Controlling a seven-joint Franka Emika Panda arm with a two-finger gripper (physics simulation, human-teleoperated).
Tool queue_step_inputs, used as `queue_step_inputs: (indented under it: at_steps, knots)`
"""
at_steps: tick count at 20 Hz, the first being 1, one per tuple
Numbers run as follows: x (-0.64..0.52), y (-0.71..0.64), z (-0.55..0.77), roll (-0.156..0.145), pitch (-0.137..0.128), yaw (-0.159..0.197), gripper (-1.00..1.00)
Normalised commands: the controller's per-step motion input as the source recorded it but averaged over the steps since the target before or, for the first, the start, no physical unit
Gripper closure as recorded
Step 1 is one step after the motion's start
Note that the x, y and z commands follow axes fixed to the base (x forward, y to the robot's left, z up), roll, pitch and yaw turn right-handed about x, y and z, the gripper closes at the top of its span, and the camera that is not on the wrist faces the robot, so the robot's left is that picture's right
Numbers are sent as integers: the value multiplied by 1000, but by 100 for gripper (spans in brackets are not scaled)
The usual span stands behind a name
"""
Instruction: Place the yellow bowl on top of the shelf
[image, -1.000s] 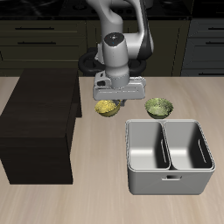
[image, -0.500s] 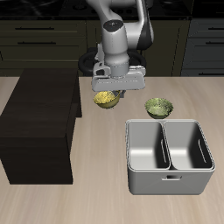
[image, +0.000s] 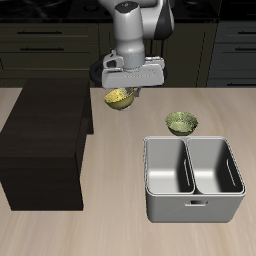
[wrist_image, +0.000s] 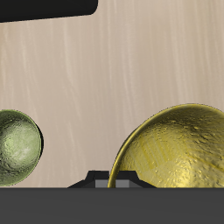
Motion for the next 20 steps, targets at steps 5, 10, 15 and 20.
queue_step_inputs:
  at_steps: [5, 10, 15, 20]
  knots:
    - [-8, -57, 436, 0, -33, -5, 100]
    - [-57, -46, 526, -3, -49, 1, 100]
    - [-60, -66, 403, -15, -26, 3, 100]
    - [-59, -62, 455, -3, -18, 16, 100]
